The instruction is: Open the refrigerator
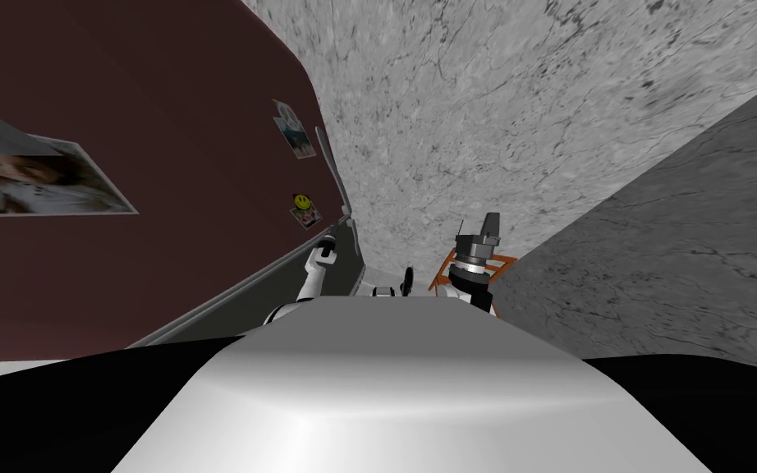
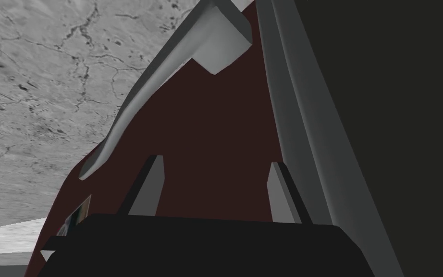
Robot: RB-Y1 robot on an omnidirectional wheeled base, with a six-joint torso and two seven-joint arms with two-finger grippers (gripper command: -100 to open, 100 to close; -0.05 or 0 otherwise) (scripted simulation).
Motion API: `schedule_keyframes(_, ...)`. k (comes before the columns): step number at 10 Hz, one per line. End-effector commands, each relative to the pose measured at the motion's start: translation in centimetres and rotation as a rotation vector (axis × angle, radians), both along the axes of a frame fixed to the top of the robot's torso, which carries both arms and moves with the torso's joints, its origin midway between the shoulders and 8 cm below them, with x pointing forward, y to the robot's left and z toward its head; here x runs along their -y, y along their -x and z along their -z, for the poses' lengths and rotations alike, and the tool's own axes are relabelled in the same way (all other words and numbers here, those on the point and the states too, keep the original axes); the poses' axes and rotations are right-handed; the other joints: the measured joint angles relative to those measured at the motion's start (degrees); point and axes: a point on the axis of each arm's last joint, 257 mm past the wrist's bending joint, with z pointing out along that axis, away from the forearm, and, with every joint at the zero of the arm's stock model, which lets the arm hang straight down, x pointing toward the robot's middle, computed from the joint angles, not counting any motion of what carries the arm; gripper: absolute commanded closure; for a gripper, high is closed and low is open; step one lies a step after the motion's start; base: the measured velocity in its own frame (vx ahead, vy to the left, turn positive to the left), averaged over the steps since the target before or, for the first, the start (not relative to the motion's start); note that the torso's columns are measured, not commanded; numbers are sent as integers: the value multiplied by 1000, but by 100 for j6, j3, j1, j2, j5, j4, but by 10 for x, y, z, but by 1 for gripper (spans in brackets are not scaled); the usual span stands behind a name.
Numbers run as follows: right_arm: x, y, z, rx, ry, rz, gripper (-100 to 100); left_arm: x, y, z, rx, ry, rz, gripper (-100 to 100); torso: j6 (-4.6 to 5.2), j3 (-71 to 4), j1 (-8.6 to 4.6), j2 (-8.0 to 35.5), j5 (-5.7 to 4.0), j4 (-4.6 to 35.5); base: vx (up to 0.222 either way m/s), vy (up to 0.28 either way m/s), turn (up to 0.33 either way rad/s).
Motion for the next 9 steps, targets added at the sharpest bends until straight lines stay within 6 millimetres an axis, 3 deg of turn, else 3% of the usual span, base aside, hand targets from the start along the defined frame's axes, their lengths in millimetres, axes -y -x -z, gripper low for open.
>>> schedule_keyframes(1, 0, 0, 0, 0, 0, 0, 0, -18, -9, 17, -61, -2, -49, -100, -7, -1, -1, -1, 1, -7, 26, -18, -88)
schedule_keyframes(2, 0, 0, 0, 0, 0, 0, 0, -19, -8, 24, -75, 1, -51, -100, -9, 2, -3, 4, 1, -5, 13, -28, -81)
schedule_keyframes(4, 0, 0, 0, 0, 0, 0, 0, -22, -16, 20, -82, -4, -67, -100, -32, 43, -15, 72, -13, 25, 30, 1, -41)
schedule_keyframes(9, 0, 0, 0, 0, 0, 0, 0, -32, -27, 44, -154, -1, -102, -100, -43, 94, -59, 151, -47, 79, 23, -17, -62)
